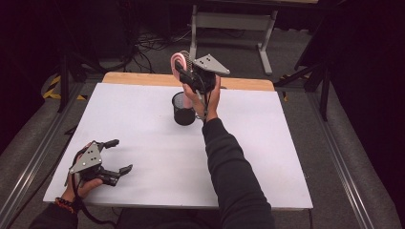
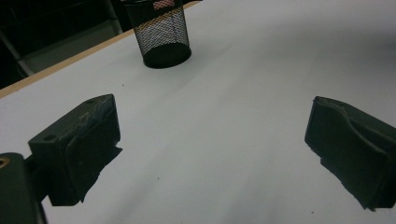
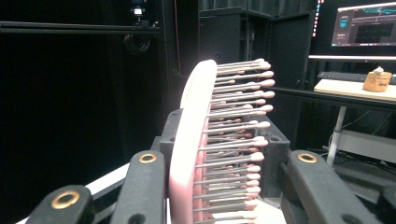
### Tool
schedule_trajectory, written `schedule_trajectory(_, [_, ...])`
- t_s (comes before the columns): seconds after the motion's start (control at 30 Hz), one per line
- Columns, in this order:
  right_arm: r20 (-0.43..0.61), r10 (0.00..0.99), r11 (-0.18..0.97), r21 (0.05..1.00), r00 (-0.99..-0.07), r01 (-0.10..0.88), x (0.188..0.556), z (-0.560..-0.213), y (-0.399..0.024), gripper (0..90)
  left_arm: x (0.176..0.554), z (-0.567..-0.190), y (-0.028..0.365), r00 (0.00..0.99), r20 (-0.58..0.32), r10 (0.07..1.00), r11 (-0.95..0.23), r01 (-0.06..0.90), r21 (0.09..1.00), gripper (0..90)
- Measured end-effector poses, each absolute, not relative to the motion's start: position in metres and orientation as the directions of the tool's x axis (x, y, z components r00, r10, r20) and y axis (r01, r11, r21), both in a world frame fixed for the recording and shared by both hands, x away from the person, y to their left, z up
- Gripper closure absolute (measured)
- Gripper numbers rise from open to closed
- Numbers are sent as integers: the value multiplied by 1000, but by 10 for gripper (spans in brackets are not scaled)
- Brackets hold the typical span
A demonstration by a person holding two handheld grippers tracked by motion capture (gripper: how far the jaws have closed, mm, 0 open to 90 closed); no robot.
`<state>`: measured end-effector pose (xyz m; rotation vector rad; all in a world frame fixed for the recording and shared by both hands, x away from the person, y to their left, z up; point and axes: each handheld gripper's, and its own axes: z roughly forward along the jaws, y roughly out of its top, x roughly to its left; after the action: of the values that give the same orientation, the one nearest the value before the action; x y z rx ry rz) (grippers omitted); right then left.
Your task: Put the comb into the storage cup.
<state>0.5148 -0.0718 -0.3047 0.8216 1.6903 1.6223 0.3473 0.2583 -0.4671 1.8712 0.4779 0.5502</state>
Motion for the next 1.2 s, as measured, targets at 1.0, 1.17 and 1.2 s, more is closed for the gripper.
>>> schedule_trajectory(1.0, [31,815,15,997,-578,75,506,-344,-80,627,347,-467,256,821,165,547,-364,56,930,40])
schedule_trajectory(1.17, [43,818,9,996,-573,88,506,-351,-81,627,347,-466,257,820,167,547,-364,53,930,40])
schedule_trajectory(1.2, [44,820,9,996,-571,90,507,-352,-82,627,347,-466,257,822,166,545,-365,55,929,40])
